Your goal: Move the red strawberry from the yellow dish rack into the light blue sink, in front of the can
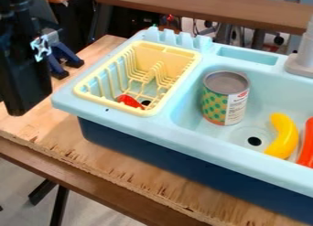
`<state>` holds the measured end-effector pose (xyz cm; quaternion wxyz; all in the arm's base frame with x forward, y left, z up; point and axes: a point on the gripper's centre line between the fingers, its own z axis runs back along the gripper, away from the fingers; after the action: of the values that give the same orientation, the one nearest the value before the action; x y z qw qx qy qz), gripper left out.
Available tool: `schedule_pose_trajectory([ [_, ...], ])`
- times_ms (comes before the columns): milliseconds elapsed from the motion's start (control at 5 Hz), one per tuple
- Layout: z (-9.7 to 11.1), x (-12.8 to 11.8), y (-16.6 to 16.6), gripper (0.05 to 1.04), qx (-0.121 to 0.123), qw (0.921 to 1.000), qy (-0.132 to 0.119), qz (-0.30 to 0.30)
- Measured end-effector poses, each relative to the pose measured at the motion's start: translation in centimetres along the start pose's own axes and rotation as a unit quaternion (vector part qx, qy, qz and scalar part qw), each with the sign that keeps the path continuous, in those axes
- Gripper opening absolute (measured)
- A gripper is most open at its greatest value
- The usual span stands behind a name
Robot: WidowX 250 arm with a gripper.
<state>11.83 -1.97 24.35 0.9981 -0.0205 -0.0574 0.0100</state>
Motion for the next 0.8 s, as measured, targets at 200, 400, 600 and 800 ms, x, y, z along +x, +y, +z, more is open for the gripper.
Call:
schedule_pose_trajectory([
  [200, -0.2, -0.1, 0.0, 0.991, 0.0, 1.0, 0.004, 0.0],
  [400, -0.8, 1.6, 0.9, 0.991, 0.006, 0.9999, 0.001, 0.011],
  [600, -0.5, 4.0, 2.2, 0.991, -0.013, 0.9996, -0.003, -0.023],
  [800, -1.1, 6.8, 3.8, 0.991, -0.014, 0.9986, 0.004, -0.051],
])
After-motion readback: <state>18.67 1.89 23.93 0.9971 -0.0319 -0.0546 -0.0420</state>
